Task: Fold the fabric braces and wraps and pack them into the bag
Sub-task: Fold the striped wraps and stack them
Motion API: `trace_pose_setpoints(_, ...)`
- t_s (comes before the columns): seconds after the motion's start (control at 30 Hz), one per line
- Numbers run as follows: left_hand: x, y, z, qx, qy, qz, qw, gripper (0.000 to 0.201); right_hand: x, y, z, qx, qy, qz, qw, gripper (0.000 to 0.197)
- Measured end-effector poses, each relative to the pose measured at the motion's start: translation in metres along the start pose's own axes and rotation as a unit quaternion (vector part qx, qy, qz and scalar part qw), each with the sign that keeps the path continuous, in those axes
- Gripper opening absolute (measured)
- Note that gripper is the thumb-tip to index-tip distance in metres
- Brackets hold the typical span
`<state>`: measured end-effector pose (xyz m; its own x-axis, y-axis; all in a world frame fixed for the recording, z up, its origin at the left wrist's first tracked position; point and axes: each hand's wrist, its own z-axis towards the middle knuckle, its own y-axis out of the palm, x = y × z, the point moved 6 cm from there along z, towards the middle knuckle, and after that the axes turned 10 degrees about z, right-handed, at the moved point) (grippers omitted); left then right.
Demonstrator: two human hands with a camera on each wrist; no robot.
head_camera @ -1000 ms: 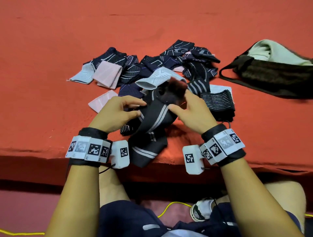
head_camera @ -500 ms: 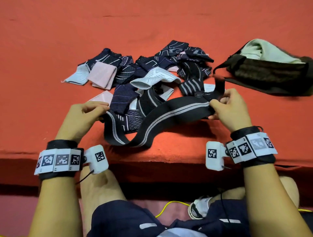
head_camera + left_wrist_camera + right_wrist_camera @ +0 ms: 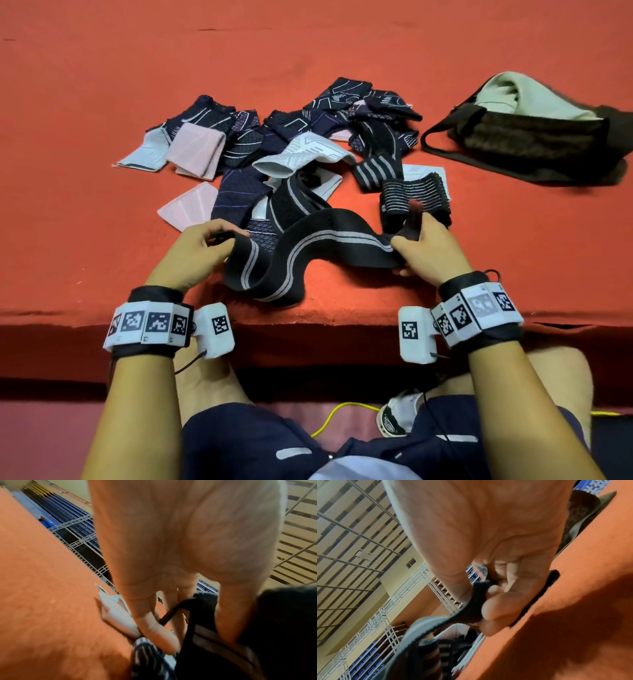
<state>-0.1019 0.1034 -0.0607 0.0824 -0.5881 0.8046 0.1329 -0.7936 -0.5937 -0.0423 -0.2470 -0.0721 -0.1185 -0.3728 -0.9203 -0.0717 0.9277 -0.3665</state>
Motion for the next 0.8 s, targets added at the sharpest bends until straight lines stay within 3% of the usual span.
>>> trace_pose_setpoints(0.1, 0.001, 0.007, -0.004, 0.032, 0.003, -0.017, 0.999, 0.003, 0.0, 0.006, -0.004, -0.009, -0.001, -0.011, 1.0, 0.022)
trace_pose_setpoints(0.23, -0.013, 0.003, -0.01, 0.086, -0.023, -0.064, 0.994, 0.02, 0.002, 0.004, -0.007, -0.003, -0.002, -0.011, 1.0, 0.021)
trace_pose_setpoints(0.3, -0.016, 0.0, -0.015, 0.109, -0.04, -0.089, 0.989, 0.011, 0.001, 0.001, -0.008, 0.007, -0.009, -0.007, 1.0, 0.02)
trace_pose_setpoints(0.43, -0.01, -0.003, -0.032, 0.16, -0.073, -0.112, 0.978, 0.016, -0.001, -0.003, -0.013, 0.022, -0.028, 0.013, 0.999, 0.019)
trace_pose_setpoints(0.53, -0.012, -0.013, -0.043, 0.162, -0.101, -0.104, 0.976, 0.019, -0.001, -0.005, -0.019, 0.03, -0.038, 0.036, 0.998, 0.019)
trace_pose_setpoints(0.7, -0.036, -0.05, -0.056, 0.216, -0.156, -0.106, 0.958, 0.033, -0.006, -0.036, -0.033, 0.099, -0.055, 0.032, 0.993, 0.018)
trace_pose_setpoints(0.8, -0.043, -0.06, -0.06, 0.231, -0.175, -0.112, 0.951, 0.022, 0.001, -0.058, -0.039, 0.149, -0.049, 0.01, 0.988, 0.015)
